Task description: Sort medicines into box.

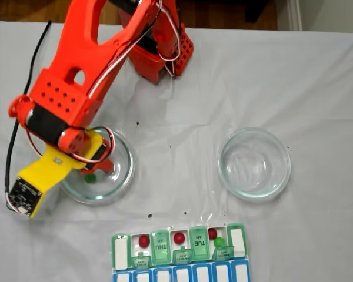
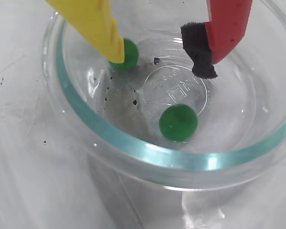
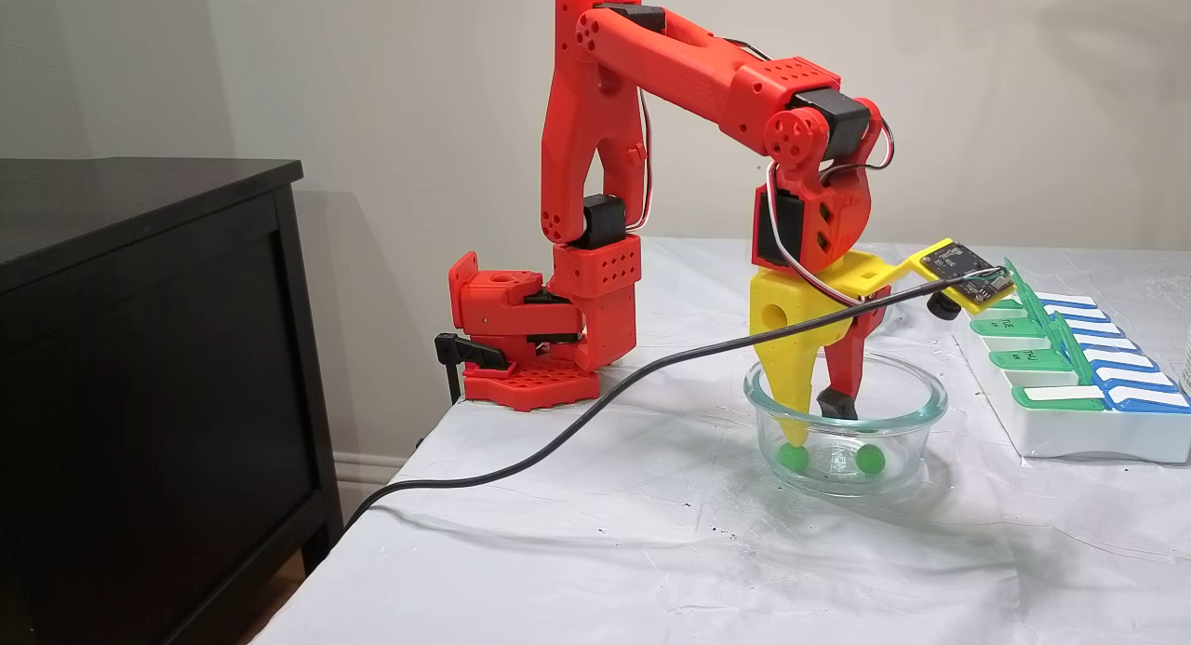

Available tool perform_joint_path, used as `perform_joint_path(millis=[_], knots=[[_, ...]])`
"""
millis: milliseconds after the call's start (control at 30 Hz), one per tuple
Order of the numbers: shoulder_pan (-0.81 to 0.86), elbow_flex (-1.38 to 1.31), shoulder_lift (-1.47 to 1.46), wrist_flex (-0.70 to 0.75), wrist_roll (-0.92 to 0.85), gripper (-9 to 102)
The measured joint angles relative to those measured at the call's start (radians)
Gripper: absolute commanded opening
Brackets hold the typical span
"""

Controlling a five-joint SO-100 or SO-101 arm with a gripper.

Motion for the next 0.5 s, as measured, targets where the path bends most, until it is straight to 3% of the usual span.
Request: perform_joint_path(millis=[500], knots=[[-0.006, 0.002, -0.002, 0.055, 0.025, 28]])
